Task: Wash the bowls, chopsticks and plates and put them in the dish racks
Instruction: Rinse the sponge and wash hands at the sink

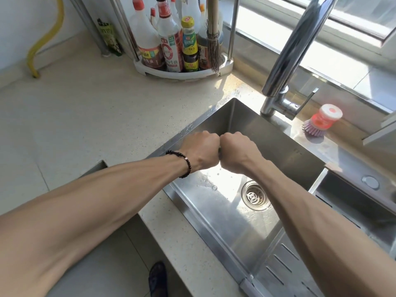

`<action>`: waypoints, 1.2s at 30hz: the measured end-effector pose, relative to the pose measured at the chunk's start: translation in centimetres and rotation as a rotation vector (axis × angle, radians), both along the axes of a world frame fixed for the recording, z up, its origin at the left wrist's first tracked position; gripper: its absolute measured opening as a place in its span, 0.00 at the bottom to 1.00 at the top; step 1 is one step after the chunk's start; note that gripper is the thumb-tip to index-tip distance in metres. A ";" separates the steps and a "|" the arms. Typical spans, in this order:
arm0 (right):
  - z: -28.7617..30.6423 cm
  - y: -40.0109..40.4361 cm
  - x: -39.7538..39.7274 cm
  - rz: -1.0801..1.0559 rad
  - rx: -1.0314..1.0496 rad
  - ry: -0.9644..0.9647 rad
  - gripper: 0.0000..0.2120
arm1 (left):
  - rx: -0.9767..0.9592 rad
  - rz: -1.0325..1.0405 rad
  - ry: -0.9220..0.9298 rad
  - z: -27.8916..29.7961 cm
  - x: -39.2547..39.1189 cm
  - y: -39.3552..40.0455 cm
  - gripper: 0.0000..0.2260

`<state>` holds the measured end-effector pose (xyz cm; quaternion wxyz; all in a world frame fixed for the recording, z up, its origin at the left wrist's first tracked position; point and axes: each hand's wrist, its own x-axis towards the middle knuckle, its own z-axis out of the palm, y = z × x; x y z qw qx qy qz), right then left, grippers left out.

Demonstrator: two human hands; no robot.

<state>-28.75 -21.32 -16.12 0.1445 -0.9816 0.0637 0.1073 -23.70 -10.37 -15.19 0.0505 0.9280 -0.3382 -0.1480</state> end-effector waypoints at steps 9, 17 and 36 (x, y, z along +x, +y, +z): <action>1.9 -0.5 1.0 0.005 0.085 0.129 0.07 | 0.001 -0.057 -0.074 1.5 0.2 0.4 0.15; 1.9 -1.6 -0.6 -0.039 0.400 0.072 0.16 | -0.107 0.020 0.277 2.6 1.2 1.5 0.09; 5.1 5.0 0.8 -0.882 1.473 -0.344 0.15 | -0.728 0.324 0.995 5.0 5.9 11.0 0.09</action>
